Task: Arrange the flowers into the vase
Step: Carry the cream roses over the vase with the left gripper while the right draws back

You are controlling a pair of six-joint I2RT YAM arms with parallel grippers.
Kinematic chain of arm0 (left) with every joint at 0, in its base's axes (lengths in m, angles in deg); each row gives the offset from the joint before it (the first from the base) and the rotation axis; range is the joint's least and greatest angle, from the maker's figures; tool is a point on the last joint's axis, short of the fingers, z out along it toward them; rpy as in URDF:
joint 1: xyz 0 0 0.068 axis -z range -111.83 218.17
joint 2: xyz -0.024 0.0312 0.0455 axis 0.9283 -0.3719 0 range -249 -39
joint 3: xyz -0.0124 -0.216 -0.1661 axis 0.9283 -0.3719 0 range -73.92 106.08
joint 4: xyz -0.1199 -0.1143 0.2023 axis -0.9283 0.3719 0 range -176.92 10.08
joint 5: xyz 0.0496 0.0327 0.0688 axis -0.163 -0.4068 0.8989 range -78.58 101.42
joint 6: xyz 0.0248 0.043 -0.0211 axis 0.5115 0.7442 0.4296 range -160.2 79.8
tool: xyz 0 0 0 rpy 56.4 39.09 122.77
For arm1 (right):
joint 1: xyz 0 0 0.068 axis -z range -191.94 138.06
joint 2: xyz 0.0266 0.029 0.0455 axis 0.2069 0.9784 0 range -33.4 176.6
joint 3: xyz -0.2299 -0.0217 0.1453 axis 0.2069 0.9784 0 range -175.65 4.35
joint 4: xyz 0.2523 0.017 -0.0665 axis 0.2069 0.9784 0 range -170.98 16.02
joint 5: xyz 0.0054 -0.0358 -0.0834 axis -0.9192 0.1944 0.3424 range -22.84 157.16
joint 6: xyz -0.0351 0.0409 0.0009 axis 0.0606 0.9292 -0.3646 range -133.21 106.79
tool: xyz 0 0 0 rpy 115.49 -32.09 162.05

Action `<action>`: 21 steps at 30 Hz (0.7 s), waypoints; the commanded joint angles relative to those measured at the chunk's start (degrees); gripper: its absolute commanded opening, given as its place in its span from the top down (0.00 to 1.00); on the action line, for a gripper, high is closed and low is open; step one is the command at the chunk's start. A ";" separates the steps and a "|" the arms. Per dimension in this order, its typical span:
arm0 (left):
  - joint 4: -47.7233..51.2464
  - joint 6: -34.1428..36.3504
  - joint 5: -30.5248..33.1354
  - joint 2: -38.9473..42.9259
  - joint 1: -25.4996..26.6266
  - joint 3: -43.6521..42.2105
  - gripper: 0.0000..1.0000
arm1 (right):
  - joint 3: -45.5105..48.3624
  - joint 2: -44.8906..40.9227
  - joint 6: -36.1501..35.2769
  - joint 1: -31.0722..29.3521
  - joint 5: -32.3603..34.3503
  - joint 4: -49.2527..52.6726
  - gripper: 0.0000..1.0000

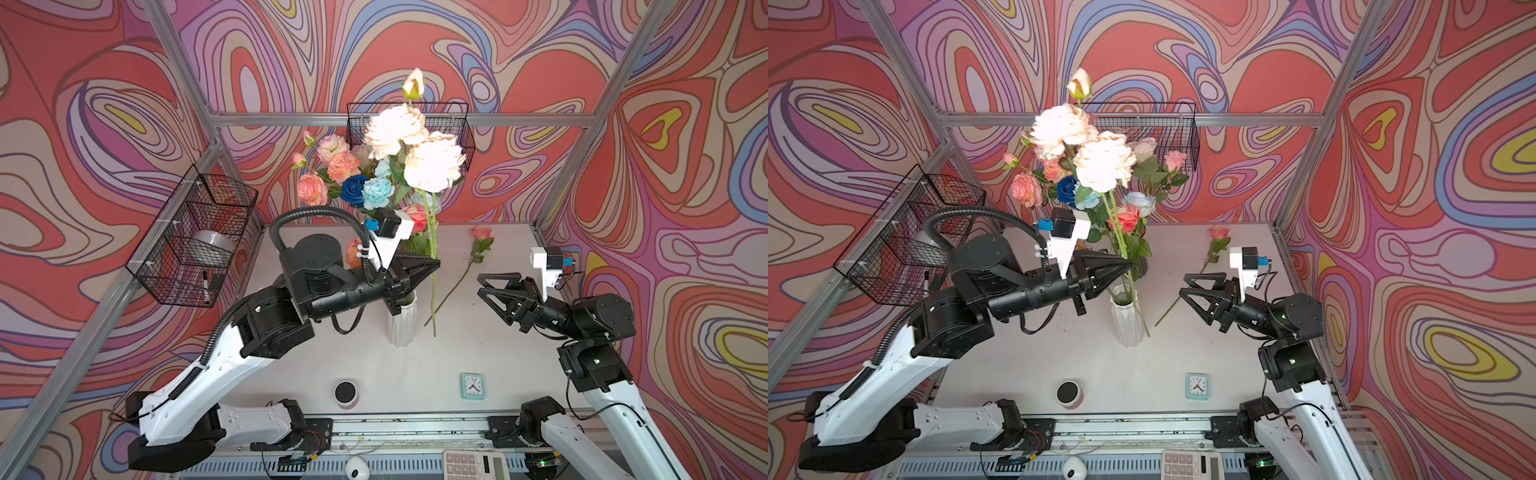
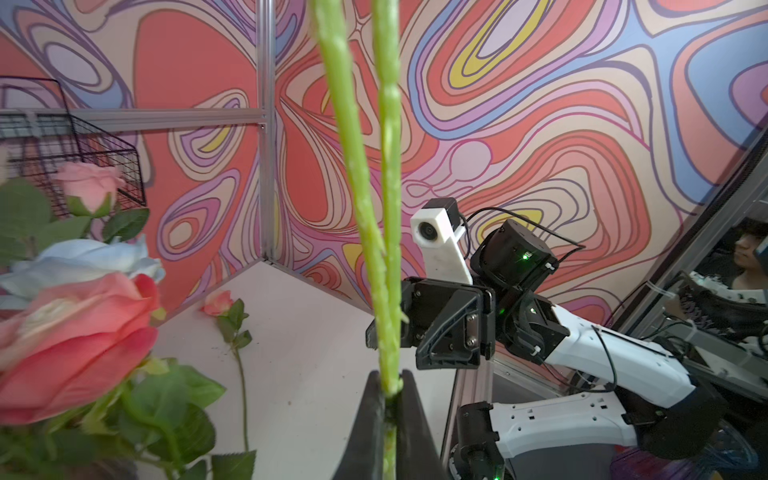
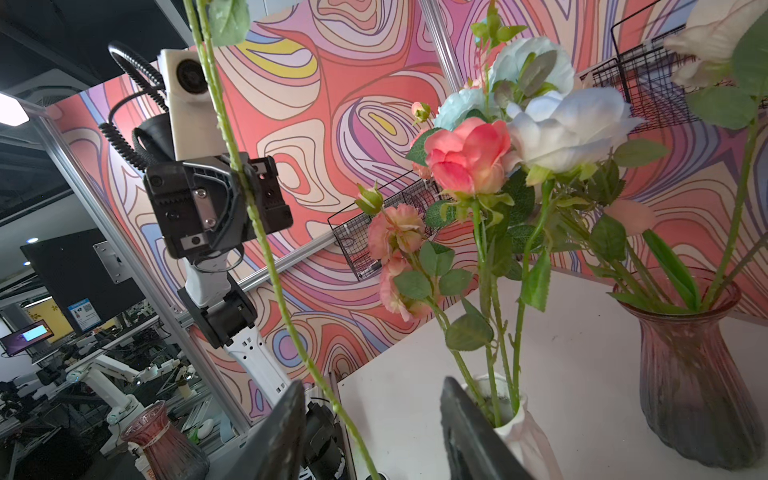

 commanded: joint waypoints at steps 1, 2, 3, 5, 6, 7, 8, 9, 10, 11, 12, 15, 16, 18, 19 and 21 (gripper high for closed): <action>4.29 7.13 6.89 1.24 0.19 3.28 1.00 | -0.85 0.12 -0.49 -0.23 0.84 0.05 0.47; 4.89 7.94 7.72 1.20 0.19 3.92 1.00 | -0.83 0.03 -0.49 -0.27 0.72 0.06 0.47; 5.29 8.98 8.67 1.18 0.16 4.38 1.00 | -0.82 0.02 -0.49 -0.21 0.71 0.06 0.47; 4.72 11.06 10.95 1.14 0.19 4.11 1.00 | -0.95 -0.11 -0.52 -0.24 0.52 0.15 0.47; 4.00 12.34 11.98 1.23 0.23 3.61 1.00 | -0.96 -0.23 -0.49 -0.21 0.53 0.21 0.47; 3.21 13.27 12.85 1.17 0.19 2.95 1.00 | -1.03 -0.31 -0.60 -0.25 0.48 0.28 0.47; 2.39 14.03 13.67 1.02 0.19 2.32 1.00 | -1.09 -0.34 -0.66 -0.21 0.49 0.29 0.47; 1.54 14.64 13.92 0.86 0.14 1.78 1.00 | -1.16 -0.48 -0.74 -0.24 0.45 0.49 0.47; 0.97 15.02 14.01 0.68 0.19 1.40 1.00 | -1.23 -0.55 -0.84 -0.24 0.51 0.79 0.47; 0.31 15.33 14.31 0.39 0.19 0.98 1.00 | -1.31 -0.68 -0.99 -0.28 0.48 1.11 0.47; -0.57 15.86 14.49 0.15 0.19 0.41 1.00 | -1.40 -0.77 -1.04 -0.26 0.44 1.28 0.47; -2.76 17.28 15.82 -0.57 0.19 -1.24 1.00 | -1.75 -1.20 -1.37 -0.27 0.25 1.90 0.48; -3.44 17.66 16.21 -0.94 0.18 -1.83 1.00 | -1.84 -1.33 -1.45 -0.23 0.25 2.03 0.48; -5.17 18.42 16.88 -1.43 0.10 -3.26 1.00 | -2.16 -1.58 -1.81 -0.26 0.27 2.72 0.48; -5.57 18.50 16.97 -1.62 0.06 -3.73 1.00 | -2.31 -1.80 -1.98 -0.23 0.26 2.99 0.48; -5.96 17.52 16.61 -2.10 -0.46 -4.67 1.00 | -2.37 -2.07 -2.38 -0.22 0.25 3.52 0.48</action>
